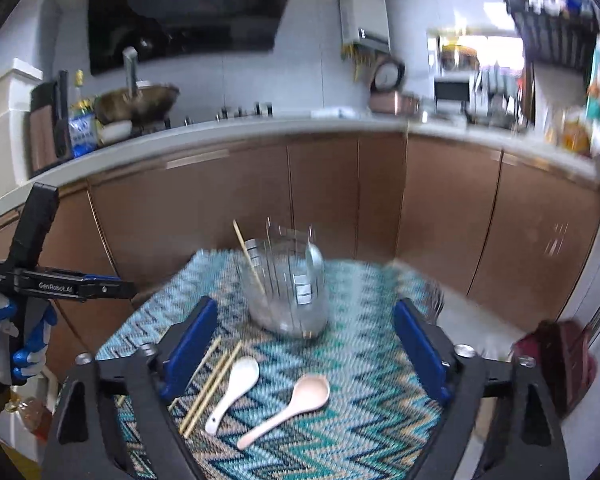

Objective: Organize utensils
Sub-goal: 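Grasp another chopstick with the left gripper while the right gripper grasps the pink spoon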

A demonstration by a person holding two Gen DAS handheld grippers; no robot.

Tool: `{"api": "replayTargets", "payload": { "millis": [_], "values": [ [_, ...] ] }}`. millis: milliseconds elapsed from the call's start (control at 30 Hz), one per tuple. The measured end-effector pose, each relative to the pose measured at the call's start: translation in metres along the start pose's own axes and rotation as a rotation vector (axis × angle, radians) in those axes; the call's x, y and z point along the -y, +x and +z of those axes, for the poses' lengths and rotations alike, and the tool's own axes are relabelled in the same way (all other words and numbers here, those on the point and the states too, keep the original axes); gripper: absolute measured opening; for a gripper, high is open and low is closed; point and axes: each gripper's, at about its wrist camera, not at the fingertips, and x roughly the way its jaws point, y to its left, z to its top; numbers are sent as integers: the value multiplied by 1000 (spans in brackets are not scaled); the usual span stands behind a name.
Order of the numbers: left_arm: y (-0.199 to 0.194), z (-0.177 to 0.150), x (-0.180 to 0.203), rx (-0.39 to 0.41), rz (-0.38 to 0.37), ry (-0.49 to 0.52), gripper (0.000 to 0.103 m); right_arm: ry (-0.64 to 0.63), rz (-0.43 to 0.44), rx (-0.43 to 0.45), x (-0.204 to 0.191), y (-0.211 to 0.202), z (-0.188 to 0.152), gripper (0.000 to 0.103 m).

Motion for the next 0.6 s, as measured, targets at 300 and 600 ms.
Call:
{"api": "replayTargets", "payload": {
  "millis": [300, 600],
  "values": [
    [93, 13, -18, -206, 4, -50, 42, 59, 74, -182, 28, 77, -45, 70],
    [150, 22, -25, -328, 38, -62, 33, 111, 125, -301, 49, 125, -74, 57]
  ]
}}
